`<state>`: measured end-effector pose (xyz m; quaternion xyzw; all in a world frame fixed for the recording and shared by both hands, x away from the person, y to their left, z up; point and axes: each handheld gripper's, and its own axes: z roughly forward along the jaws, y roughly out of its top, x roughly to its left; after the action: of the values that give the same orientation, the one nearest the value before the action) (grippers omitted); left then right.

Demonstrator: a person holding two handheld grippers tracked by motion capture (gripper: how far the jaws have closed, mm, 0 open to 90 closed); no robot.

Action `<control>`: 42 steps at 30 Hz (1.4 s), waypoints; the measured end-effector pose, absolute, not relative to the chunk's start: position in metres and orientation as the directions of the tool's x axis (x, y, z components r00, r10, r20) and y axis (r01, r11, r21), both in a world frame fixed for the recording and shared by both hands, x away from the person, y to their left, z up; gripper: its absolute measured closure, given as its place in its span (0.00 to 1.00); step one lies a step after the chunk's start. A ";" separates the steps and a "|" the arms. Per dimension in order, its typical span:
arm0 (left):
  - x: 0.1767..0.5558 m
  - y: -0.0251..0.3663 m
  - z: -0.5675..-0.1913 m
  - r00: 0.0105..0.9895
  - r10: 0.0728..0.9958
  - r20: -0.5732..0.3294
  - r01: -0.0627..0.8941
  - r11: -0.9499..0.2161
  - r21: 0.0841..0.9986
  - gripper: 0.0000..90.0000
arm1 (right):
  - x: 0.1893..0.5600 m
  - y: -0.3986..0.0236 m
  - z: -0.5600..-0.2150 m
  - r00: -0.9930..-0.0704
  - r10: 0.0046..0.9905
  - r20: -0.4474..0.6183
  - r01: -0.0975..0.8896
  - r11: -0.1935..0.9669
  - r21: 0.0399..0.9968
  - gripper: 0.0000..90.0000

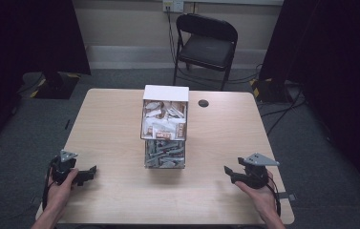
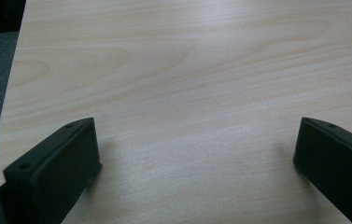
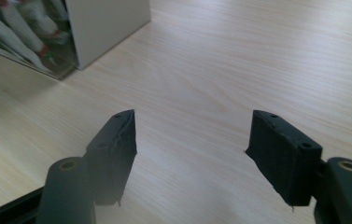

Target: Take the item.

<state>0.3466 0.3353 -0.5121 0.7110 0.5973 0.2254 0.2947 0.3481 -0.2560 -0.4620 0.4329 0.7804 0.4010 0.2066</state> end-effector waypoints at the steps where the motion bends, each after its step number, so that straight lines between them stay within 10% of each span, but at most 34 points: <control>1: 0.347 0.335 -0.512 0.185 0.982 -0.032 0.716 -0.113 0.688 0.00 | 0.346 -0.252 -0.459 -0.556 0.830 0.043 0.508 0.299 0.808 0.39; 16: 0.347 0.335 -0.512 0.184 0.982 -0.032 0.717 -0.112 0.688 0.00 | 0.336 -0.227 -0.438 -0.645 0.752 0.135 0.498 0.280 0.821 0.57; 42: 0.347 0.335 -0.512 0.186 0.982 -0.032 0.716 -0.113 0.689 0.00 | 0.335 -0.152 -0.407 -0.804 0.576 0.147 0.393 0.330 0.858 0.60</control>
<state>0.3467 0.3354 -0.5121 0.7114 0.5968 0.2252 0.2950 0.3347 -0.1521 -0.4069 0.2989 0.8104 0.4955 0.0920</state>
